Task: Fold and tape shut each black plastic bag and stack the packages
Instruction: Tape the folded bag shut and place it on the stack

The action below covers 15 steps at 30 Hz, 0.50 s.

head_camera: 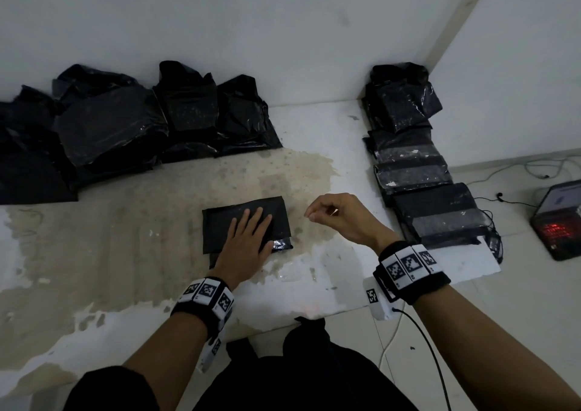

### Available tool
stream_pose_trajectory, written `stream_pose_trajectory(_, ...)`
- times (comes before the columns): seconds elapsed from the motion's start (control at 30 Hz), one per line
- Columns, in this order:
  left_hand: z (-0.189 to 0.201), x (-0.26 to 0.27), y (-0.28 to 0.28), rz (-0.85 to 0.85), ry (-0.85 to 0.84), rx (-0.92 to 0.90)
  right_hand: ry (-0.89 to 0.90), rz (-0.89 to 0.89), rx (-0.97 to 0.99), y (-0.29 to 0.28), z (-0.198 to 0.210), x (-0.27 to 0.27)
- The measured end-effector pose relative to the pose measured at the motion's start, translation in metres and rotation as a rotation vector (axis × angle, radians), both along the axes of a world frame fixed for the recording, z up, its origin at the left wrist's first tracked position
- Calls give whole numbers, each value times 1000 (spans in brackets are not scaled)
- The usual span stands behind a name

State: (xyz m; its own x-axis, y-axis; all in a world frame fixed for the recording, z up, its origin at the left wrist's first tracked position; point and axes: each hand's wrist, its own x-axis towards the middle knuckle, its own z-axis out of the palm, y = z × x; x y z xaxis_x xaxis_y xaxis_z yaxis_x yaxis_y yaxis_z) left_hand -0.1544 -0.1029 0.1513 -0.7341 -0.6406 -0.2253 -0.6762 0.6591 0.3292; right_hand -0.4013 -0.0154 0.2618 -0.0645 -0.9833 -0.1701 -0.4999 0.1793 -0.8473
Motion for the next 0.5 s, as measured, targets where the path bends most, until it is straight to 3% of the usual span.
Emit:
stream_pose_trajectory(0.1, 17, -5, 2, 47, 135, 126, -33, 32, -4, 5, 6, 2)
stream_pose_trajectory(0.23, 62, -26, 19, 89, 394, 539, -76, 15, -29, 4, 14, 5)
stream_pose_trajectory(0.33, 69, -42, 24, 128, 556, 806, -55, 47, -30, 0, 17, 10)
stream_pose_trajectory(0.5, 71, -44, 21, 222, 605, 915, -183, -120, -143, -9, 44, 12)
